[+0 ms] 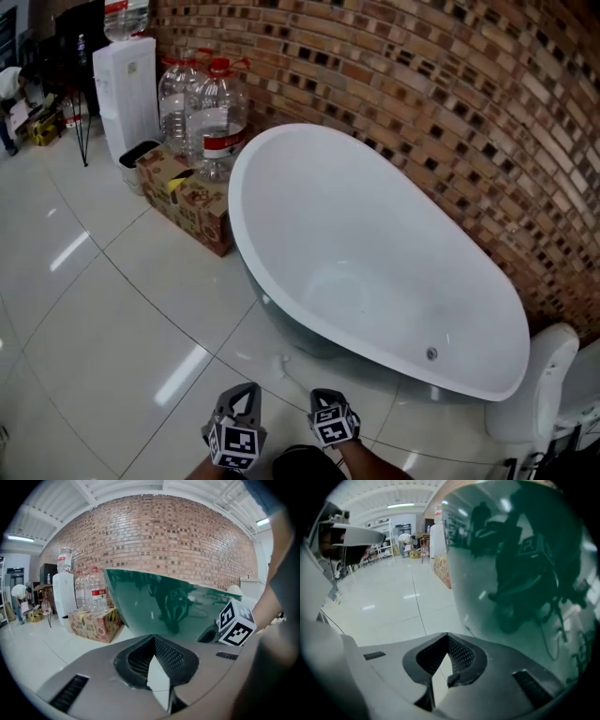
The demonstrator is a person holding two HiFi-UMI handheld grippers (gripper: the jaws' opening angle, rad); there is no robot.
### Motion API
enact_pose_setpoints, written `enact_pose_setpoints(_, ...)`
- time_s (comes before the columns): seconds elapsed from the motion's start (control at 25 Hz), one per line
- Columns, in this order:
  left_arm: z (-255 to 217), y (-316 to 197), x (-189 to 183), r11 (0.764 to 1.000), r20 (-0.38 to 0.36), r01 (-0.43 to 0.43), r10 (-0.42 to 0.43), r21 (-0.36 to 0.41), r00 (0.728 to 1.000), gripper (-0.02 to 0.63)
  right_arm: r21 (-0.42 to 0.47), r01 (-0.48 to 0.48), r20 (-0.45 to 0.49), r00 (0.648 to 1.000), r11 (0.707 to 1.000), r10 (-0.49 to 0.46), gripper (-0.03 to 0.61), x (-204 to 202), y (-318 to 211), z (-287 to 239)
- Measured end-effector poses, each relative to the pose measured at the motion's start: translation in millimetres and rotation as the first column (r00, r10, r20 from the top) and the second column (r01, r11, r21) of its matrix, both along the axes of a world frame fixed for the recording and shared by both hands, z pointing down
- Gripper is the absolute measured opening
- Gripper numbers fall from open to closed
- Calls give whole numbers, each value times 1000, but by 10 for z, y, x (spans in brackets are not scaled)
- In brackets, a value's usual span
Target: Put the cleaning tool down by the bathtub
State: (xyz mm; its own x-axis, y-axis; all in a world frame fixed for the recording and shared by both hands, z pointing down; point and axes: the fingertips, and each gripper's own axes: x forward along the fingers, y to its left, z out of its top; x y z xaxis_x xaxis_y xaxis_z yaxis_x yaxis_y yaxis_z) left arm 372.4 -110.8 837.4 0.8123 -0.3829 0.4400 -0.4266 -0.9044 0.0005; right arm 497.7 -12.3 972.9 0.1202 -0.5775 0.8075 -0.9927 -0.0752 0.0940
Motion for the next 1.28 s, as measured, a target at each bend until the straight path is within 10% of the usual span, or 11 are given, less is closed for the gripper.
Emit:
enact_pose_setpoints(0.6, -3758, 362, -370, 999, -85, -28, 31, 39, 996, 5, 328, -201, 84, 979, 923, 183, 14, -499, 342, -4239)
enact_pose_setpoints(1.28, -5546, 1217, -1356, 993, -197, 55, -34, 104, 980, 5, 630, -302, 76, 941, 716, 330, 12, -1017, 1467, -6823)
